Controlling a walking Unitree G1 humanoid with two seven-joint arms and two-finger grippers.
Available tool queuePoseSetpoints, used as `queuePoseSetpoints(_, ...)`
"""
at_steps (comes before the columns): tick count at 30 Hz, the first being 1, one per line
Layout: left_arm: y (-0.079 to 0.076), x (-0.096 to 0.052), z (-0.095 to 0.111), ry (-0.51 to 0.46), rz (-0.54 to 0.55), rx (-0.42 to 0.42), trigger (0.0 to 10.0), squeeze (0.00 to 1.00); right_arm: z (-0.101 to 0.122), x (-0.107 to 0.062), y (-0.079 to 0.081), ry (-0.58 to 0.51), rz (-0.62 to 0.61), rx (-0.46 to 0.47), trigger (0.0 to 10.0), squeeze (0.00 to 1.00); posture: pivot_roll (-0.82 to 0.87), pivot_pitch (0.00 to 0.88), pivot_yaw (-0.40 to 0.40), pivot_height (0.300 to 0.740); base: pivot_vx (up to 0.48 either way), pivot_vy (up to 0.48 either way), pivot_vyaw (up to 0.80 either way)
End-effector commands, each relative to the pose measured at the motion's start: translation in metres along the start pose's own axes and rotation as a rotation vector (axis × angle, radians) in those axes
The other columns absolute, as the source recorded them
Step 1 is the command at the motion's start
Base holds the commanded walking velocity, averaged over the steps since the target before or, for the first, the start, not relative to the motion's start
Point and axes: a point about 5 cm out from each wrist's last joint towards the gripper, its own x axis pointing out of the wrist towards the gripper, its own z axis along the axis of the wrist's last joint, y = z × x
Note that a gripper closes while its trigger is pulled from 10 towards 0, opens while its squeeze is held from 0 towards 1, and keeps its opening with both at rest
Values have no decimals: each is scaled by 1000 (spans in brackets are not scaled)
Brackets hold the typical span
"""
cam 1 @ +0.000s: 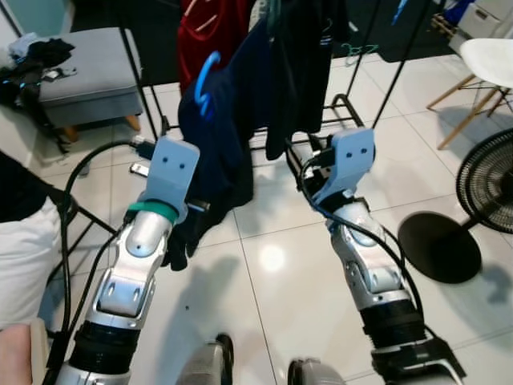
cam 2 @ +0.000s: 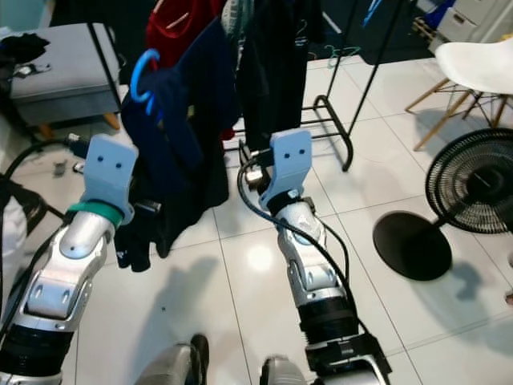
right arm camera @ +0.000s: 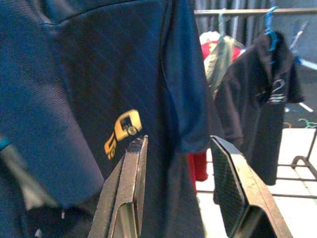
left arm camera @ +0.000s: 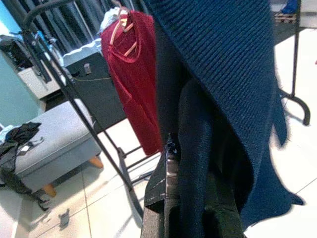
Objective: Hang hanger
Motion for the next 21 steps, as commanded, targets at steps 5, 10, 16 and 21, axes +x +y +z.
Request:
queuePoseSetpoints(5, 4, 5, 6, -14, -17, -19, 10000, 0, -5, -1, -5, 10, -32, 5, 10000, 0, 30, 1, 154, 740, 0, 0, 0)
queuePoseSetpoints(10, 1, 6, 8, -38, -40, 12, 10000, 0, -6, -2, -6, 16, -15, 7, 10000, 0, 22, 4, 137, 740, 0, 0, 0)
queuePoseSetpoints(16, -3, 6, 8, -46, -44, 12, 10000, 0, -7, -2, -1, 13, 12, -36, 10000, 0, 21, 6, 130, 740, 0, 0, 127)
queuePoseSetpoints(21, -6, 7, 7, -57, -39, 12, 10000, 0, -11, -5, 12, 11, 62, -99, 10000, 0, 14, 13, 122, 740, 270, 0, 740)
